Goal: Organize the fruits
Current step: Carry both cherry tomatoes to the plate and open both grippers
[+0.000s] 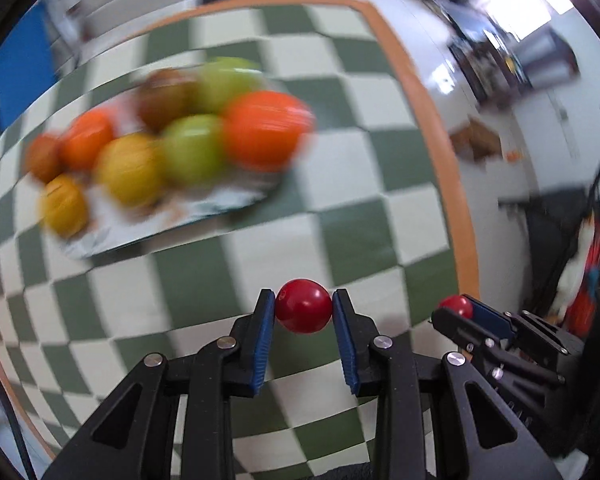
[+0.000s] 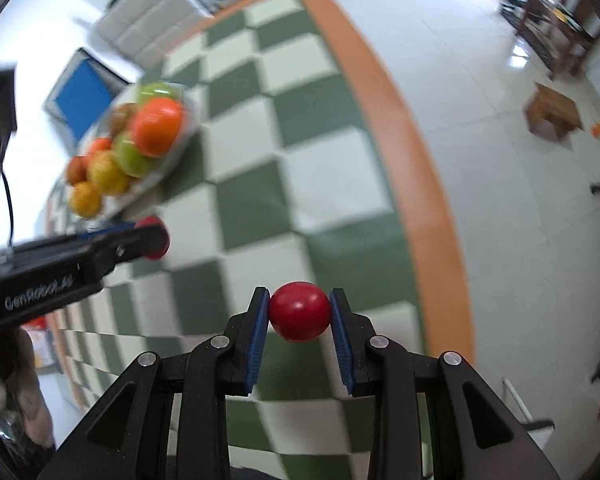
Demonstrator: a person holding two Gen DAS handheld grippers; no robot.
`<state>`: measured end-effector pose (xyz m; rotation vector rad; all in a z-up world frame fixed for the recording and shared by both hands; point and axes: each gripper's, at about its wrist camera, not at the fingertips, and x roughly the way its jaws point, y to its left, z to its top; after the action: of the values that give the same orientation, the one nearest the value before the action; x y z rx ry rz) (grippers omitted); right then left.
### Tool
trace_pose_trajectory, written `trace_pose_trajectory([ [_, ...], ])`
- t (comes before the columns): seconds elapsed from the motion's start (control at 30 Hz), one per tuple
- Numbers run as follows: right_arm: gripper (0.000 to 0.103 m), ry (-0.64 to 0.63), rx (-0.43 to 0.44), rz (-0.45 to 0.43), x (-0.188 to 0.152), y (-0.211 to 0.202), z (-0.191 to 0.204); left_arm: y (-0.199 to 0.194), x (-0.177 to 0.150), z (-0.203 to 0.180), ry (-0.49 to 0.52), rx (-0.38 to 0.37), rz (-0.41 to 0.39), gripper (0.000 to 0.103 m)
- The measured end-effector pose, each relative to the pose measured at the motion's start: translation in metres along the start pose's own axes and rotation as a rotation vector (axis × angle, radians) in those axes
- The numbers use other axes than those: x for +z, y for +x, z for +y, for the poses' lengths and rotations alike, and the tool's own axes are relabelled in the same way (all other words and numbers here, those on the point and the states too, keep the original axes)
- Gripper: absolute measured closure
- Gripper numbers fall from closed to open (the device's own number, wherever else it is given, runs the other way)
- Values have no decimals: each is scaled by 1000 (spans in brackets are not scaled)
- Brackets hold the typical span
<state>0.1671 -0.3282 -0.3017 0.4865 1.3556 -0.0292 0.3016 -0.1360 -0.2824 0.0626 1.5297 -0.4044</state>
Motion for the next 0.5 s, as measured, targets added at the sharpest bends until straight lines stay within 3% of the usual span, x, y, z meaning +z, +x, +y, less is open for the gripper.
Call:
trace_pose_trajectory([
  [0.17,70,-76,119,4,36,18,65,-12,5,82,-245,-56,-24,76],
  [0.27,70,-89,185,14,59,43,102,-2,13,117,-393,-149,-8,76],
  [0.37,70,-84,212,24,76,68,124,15,23,138,-488,-224,17,76],
  [0.5,70,-88,216,50,92,96,144,30,33,149,-546,-264,50,76],
])
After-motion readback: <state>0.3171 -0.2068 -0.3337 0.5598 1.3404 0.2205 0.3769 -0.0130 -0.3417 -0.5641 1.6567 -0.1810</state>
